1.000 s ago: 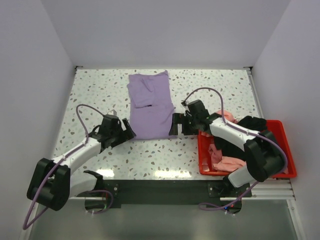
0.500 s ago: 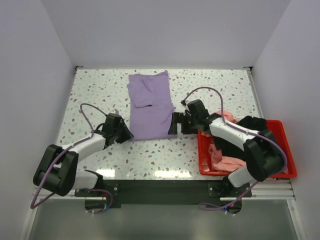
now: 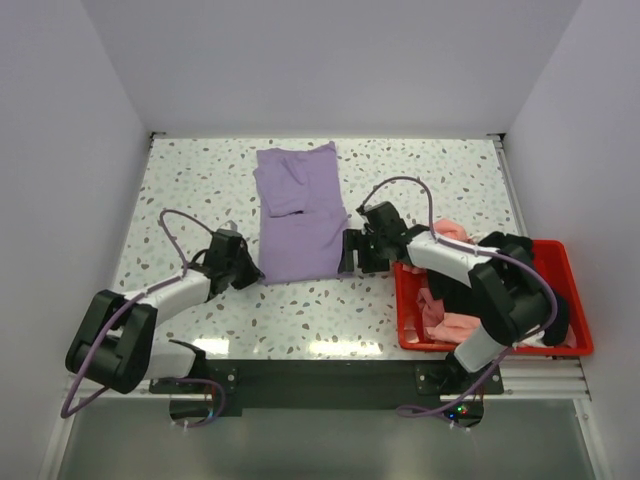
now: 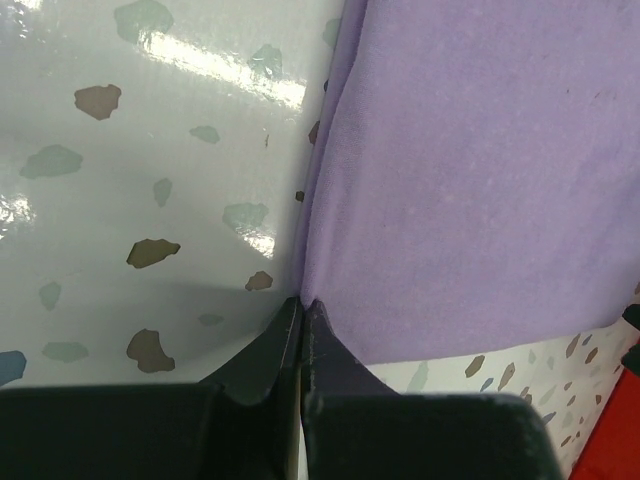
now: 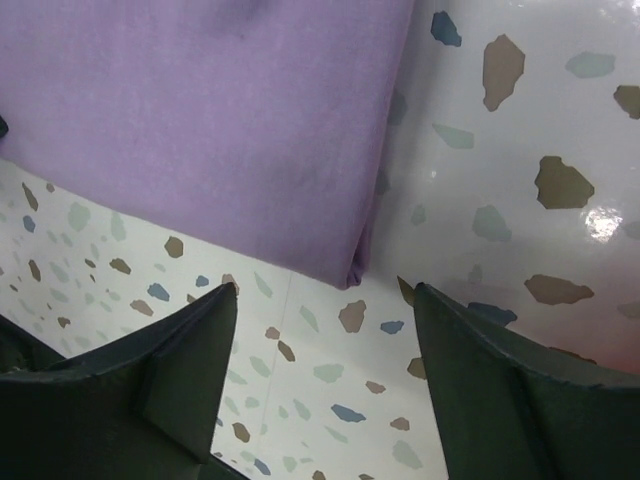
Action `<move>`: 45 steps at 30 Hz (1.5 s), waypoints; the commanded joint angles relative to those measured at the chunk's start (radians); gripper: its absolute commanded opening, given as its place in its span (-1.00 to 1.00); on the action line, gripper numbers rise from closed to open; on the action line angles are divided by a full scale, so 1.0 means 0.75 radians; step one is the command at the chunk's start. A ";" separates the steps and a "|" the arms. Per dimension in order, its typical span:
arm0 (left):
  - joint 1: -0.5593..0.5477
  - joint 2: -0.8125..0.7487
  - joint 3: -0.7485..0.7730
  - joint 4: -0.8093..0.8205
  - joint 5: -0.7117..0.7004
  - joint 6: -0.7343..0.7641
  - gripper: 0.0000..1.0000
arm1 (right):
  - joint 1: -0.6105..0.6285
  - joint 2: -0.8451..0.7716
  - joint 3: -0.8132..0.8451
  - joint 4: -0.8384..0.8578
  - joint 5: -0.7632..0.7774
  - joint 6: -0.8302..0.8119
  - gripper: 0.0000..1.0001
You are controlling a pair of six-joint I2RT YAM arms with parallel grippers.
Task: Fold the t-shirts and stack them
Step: Fold the tshirt
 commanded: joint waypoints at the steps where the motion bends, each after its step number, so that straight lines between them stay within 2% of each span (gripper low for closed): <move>1: -0.003 -0.019 -0.033 -0.032 -0.012 0.000 -1.00 | 0.026 0.043 0.072 0.025 0.043 0.003 0.45; 4: -0.003 -0.015 -0.035 -0.032 -0.014 -0.002 -1.00 | 0.044 0.094 0.097 0.034 0.060 0.011 0.31; 7: -0.003 -0.019 -0.039 -0.034 -0.018 -0.006 -1.00 | 0.065 0.125 0.122 0.017 0.070 0.014 0.06; 14: -0.003 -0.017 -0.047 -0.028 -0.006 -0.008 -1.00 | 0.112 0.141 0.107 -0.009 0.156 0.012 -0.06; 23: -0.003 -0.023 -0.063 -0.041 0.002 -0.012 -1.00 | 0.139 0.139 0.075 0.005 0.180 0.022 -0.80; 24: -0.003 -0.027 -0.067 -0.063 0.002 -0.014 -1.00 | 0.141 0.135 0.071 0.001 0.182 0.022 -0.97; 27: -0.011 -0.076 -0.086 -0.151 0.000 -0.019 -1.00 | 0.159 0.099 0.036 -0.021 0.172 0.022 -1.00; 31: -0.072 -0.255 -0.157 -0.271 -0.035 -0.072 -1.00 | 0.212 -0.003 -0.084 -0.044 0.162 0.040 -1.00; 35: -0.211 -0.429 -0.225 -0.400 -0.051 -0.172 -1.00 | 0.274 -0.169 -0.214 -0.089 0.156 0.111 -1.00; 38: -0.309 -0.548 -0.235 -0.572 -0.137 -0.296 -1.00 | 0.323 -0.279 -0.322 -0.126 0.162 0.179 -1.00; 41: -0.371 -0.648 -0.256 -0.656 -0.117 -0.364 -1.00 | 0.362 -0.406 -0.375 -0.193 0.150 0.204 -1.00; 45: -0.442 -0.712 -0.311 -0.628 0.034 -0.423 -1.00 | 0.435 -0.484 -0.381 -0.287 0.119 0.236 -1.00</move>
